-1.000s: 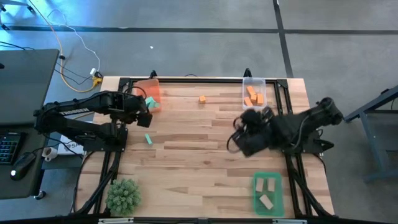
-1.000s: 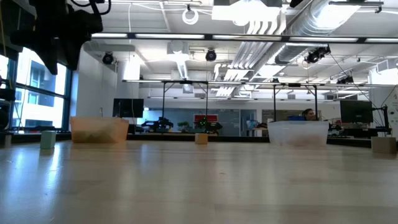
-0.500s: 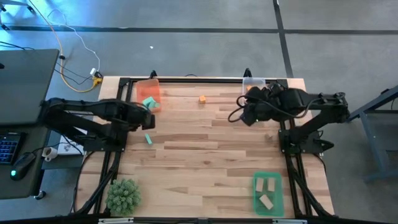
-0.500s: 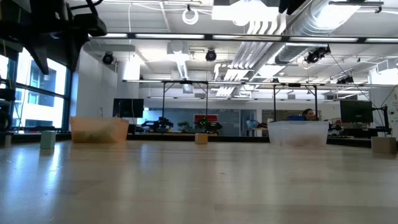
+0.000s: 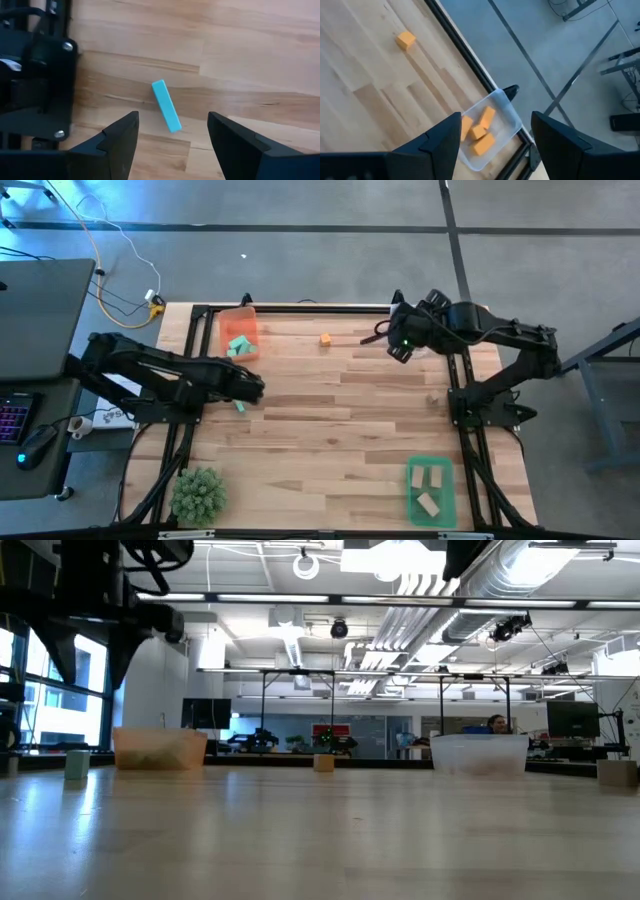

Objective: Sort & place blocks by color
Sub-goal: Put the blue block into the orange bin

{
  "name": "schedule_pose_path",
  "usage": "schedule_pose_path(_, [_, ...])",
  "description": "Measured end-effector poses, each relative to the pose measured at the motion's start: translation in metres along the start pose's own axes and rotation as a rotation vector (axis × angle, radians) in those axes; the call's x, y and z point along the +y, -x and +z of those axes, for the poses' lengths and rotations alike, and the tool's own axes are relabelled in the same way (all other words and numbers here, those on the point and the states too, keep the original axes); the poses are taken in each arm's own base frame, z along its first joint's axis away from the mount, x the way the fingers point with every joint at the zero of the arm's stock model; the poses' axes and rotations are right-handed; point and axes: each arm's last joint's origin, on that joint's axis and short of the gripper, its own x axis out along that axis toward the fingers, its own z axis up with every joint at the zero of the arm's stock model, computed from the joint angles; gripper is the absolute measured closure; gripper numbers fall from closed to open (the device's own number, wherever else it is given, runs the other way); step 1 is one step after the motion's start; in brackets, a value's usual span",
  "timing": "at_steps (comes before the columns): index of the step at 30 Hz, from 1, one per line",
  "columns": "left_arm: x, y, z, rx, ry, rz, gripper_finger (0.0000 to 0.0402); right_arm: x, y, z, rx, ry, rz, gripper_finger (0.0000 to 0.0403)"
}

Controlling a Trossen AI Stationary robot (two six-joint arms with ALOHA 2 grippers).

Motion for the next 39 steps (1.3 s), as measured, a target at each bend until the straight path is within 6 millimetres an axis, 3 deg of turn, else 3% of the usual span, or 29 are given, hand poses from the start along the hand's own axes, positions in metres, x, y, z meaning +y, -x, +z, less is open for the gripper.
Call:
schedule_pose_path(7, [0.004,-0.039,-0.010,0.080,0.041,-0.020,0.0179,-0.011,-0.010,0.003,0.028,0.016,-0.007,0.0177])
schedule_pose_path(27, [0.021,-0.096,-0.013,0.095,0.196,-0.041,0.0185,-0.024,-0.022,0.007,0.067,-0.003,0.030,0.0177])
schedule_pose_path(32, [0.023,-0.100,-0.013,0.077,0.138,-0.038,0.0236,-0.024,-0.022,0.008,0.061,0.002,0.031,0.0177])
schedule_pose_path(39, [0.016,-0.099,-0.013,0.043,0.038,-0.125,0.0359,-0.024,-0.023,0.014,0.009,-0.027,0.043,0.0177])
